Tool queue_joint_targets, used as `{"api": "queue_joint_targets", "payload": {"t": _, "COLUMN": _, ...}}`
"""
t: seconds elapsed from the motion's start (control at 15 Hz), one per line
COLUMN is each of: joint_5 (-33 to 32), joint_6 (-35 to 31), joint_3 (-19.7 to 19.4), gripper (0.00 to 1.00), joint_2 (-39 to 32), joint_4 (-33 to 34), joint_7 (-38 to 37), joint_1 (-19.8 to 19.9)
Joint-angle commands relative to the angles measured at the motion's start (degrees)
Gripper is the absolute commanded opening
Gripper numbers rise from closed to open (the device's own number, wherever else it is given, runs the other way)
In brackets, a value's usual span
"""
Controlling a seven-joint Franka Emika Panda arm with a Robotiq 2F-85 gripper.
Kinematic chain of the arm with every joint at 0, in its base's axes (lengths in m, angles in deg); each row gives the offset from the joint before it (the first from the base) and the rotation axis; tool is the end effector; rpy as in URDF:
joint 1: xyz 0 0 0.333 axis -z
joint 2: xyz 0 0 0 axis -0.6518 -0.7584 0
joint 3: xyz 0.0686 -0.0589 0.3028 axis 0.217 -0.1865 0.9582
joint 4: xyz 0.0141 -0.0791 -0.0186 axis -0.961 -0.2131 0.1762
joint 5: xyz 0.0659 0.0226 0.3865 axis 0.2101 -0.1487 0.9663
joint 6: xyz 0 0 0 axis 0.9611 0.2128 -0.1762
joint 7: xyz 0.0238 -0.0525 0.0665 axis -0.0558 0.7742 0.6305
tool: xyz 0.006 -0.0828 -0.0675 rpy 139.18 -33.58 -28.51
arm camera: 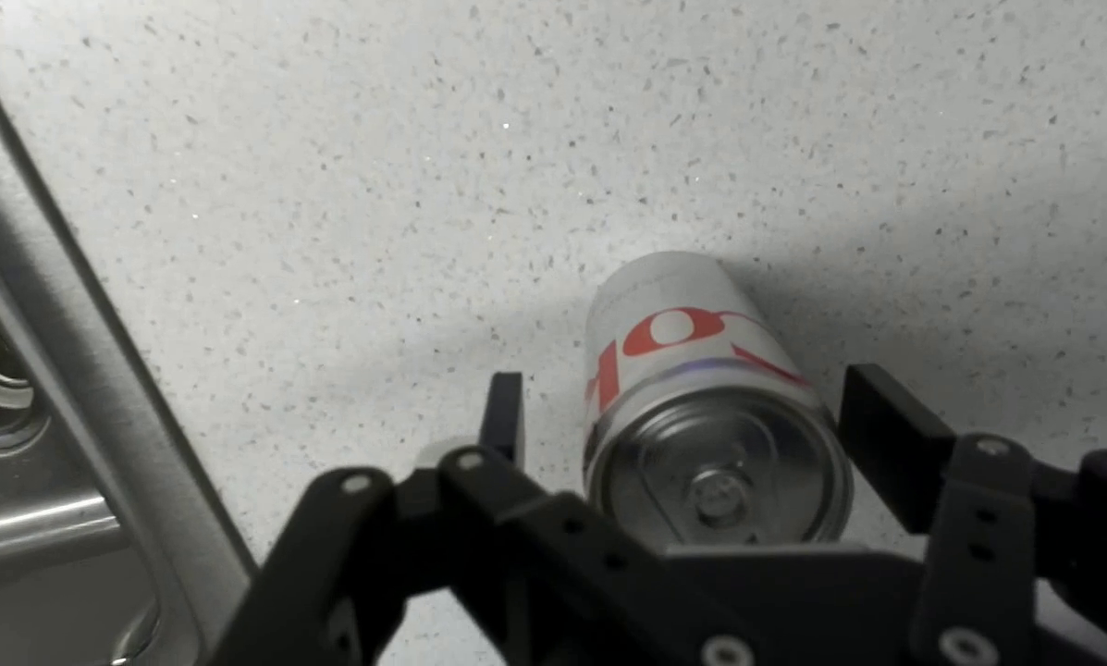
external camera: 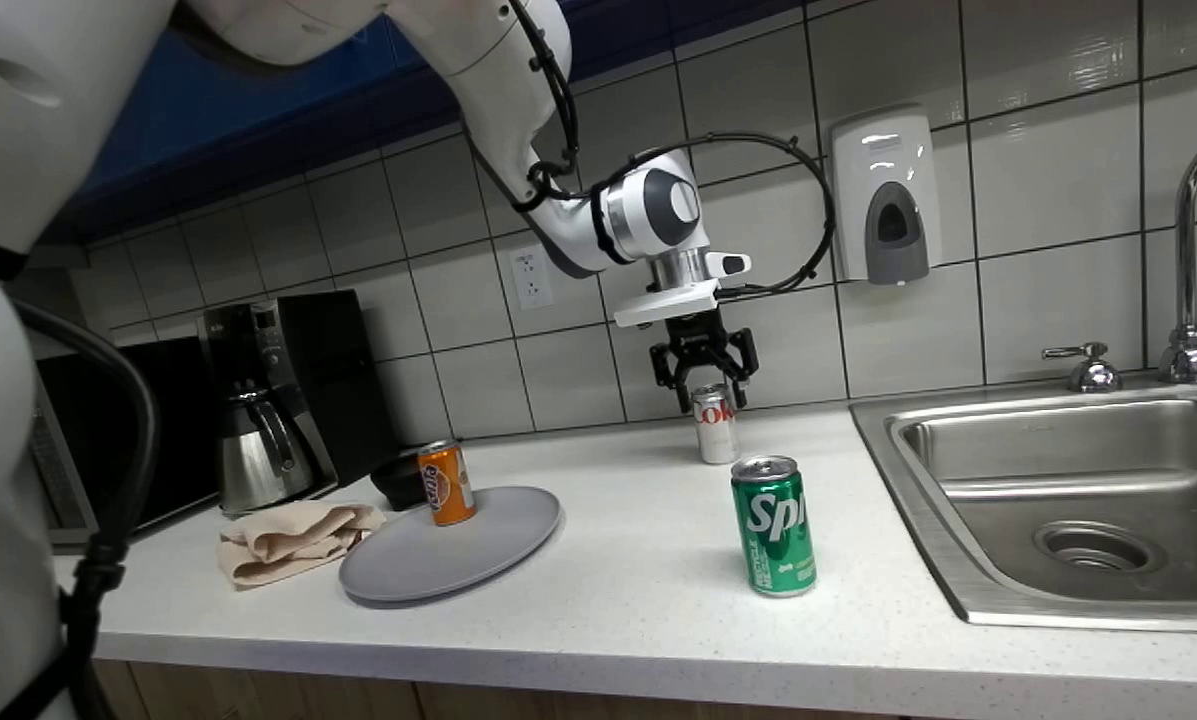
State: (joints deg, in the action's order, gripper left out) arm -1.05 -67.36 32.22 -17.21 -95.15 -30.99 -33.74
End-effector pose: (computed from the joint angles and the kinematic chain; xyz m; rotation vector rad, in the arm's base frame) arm 0.6777 -0.1442 0.2835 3.0541 -0.2832 0.0390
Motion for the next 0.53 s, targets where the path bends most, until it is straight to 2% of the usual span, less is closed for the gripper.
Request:
{"api": "queue_joint_targets", "payload": {"t": 0.0, "joint_5": 1.2, "joint_6": 2.2, "joint_3": 1.3, "gripper": 0.56, "joint_2": -2.2, "joint_4": 4.2, "joint_7": 2.3, "joint_1": 1.2}}
{"api": "queue_joint_targets", "payload": {"t": 0.13, "joint_5": 1.2, "joint_6": 2.2, "joint_3": 1.3, "gripper": 0.41, "joint_2": -2.7, "joint_4": 5.0, "joint_7": 2.5, "joint_1": 1.2}}
{"api": "queue_joint_targets", "payload": {"t": 0.47, "joint_5": 1.0, "joint_6": 1.5, "joint_3": 1.3, "gripper": 0.38, "joint_2": -1.3, "joint_4": 4.0, "joint_7": 2.4, "joint_1": 1.0}}
